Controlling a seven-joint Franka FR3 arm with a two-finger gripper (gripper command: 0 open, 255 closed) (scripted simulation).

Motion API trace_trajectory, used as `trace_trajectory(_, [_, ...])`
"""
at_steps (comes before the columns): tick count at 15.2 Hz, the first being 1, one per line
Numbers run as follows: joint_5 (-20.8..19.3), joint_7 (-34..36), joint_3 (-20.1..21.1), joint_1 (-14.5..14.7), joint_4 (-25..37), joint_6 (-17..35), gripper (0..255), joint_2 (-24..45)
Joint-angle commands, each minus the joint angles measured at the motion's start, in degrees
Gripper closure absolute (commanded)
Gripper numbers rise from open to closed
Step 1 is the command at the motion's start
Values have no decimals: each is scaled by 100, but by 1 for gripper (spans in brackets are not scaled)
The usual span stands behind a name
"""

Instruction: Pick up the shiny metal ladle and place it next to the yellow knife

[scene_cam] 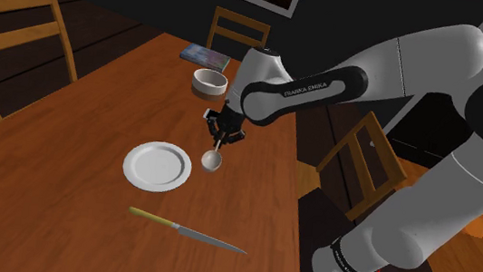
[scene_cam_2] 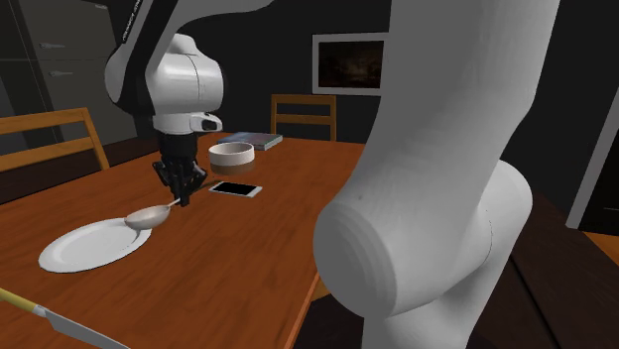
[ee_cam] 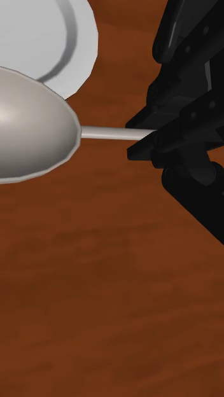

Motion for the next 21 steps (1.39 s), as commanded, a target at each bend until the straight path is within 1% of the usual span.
trace_trajectory(1, [-28, 20, 5, 7, -53, 162, 255, 107])
trace_trajectory(11, [-211, 111, -22, 38, -240, 928, 255, 701])
trace_trajectory(19, [-217, 115, -24, 40, -243, 950, 255, 720])
trace_trajectory(20, [-217, 115, -24, 40, -243, 950, 0, 720])
trace_trajectory(21, [-217, 115, -24, 40, -243, 950, 0, 720])
